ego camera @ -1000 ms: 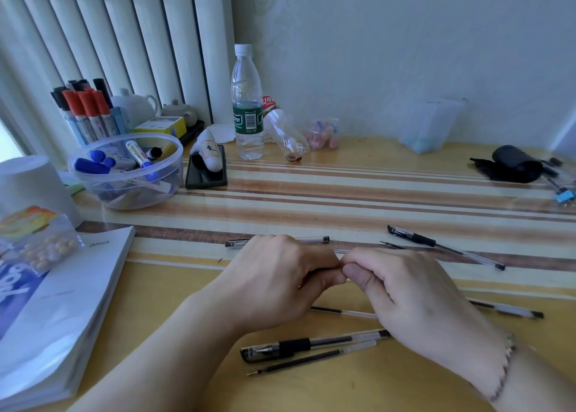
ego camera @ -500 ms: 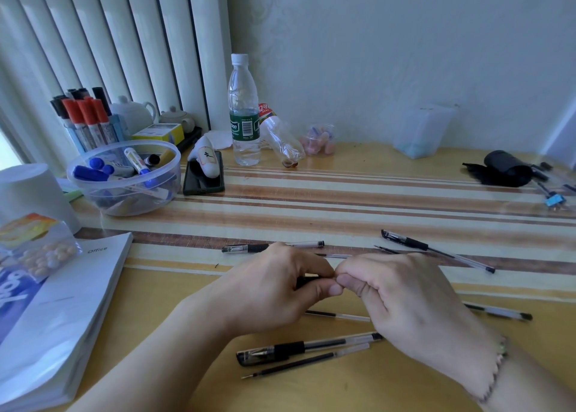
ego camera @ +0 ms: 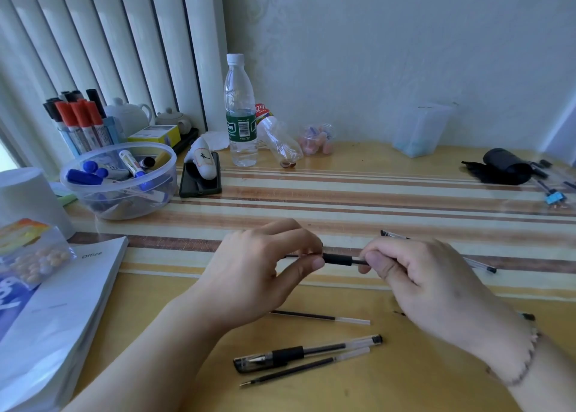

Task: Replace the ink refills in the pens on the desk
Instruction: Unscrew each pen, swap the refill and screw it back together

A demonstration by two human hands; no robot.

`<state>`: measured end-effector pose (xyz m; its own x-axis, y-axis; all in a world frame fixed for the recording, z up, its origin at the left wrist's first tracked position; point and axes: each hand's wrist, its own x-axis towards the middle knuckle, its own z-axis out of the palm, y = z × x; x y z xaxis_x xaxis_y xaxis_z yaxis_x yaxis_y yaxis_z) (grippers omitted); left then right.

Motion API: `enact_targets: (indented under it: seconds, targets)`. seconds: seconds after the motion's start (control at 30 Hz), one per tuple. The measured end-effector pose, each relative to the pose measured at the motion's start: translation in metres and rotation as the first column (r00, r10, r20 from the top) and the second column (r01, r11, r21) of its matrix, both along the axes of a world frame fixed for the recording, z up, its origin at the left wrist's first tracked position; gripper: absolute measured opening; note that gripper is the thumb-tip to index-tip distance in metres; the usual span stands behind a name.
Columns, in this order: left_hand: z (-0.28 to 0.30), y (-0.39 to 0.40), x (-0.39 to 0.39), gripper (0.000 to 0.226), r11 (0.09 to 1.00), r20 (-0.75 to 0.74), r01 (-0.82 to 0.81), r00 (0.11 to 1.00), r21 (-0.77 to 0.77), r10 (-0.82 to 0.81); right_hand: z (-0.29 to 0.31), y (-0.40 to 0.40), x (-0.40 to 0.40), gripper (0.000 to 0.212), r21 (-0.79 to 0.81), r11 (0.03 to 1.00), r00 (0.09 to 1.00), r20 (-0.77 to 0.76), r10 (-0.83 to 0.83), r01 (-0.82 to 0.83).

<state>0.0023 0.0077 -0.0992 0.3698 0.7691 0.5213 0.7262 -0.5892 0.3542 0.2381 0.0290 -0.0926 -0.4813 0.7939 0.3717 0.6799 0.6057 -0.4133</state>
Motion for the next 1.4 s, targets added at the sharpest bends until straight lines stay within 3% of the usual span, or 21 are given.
enact_targets:
  seconds: [0.13,0.37,0.53,0.67,0.73,0.83,0.93,1.1,1.27,1.4]
  targets:
    - [-0.005,0.002,0.004,0.018,0.997,-0.036,-0.058,0.998,0.060,0.060,-0.001,-0.004,-0.004,0.038,0.046,0.999,1.000,-0.018,-0.014,0.015]
    - [-0.009,0.005,0.005,0.026,0.997,-0.022,-0.068,0.997,0.027,0.069,-0.002,-0.004,-0.011,0.025,0.203,0.979,0.989,-0.150,0.008,0.023]
    - [-0.008,0.005,0.004,0.032,0.996,0.006,-0.087,0.996,0.035,0.087,-0.004,0.001,-0.007,0.040,0.078,0.997,0.993,-0.117,-0.003,0.012]
    - [-0.010,0.005,0.003,0.035,0.996,0.008,-0.085,0.996,0.002,0.085,-0.001,0.001,-0.008,0.029,0.203,0.977,0.998,-0.012,-0.058,0.060]
    - [-0.010,0.006,0.002,0.036,0.997,0.019,-0.080,0.997,0.000,0.080,-0.001,0.000,-0.008,0.023,0.181,0.979,0.995,-0.038,-0.089,0.095]
    - [-0.010,0.007,0.002,0.037,0.997,0.023,-0.072,0.997,0.000,0.072,-0.003,0.002,-0.005,0.031,0.088,0.995,0.996,-0.067,-0.050,0.055]
    - [-0.009,0.006,0.003,0.034,0.998,0.054,-0.062,0.997,-0.013,0.062,-0.002,0.001,-0.006,0.032,0.145,0.989,0.996,-0.092,-0.012,0.025]
    - [-0.008,0.005,0.003,0.037,0.997,0.108,-0.049,0.993,-0.058,0.055,-0.001,0.003,-0.006,0.015,0.218,0.974,0.985,-0.168,-0.029,0.066]
    - [-0.003,0.004,0.001,0.022,0.996,0.149,-0.028,0.988,-0.089,0.041,-0.002,0.005,-0.003,0.020,0.224,0.975,0.991,-0.128,0.037,-0.008]
    - [0.000,0.007,-0.010,0.016,0.990,0.247,-0.067,0.964,-0.122,0.096,0.005,0.013,0.009,0.016,0.227,0.970,0.992,-0.110,-0.065,0.088]
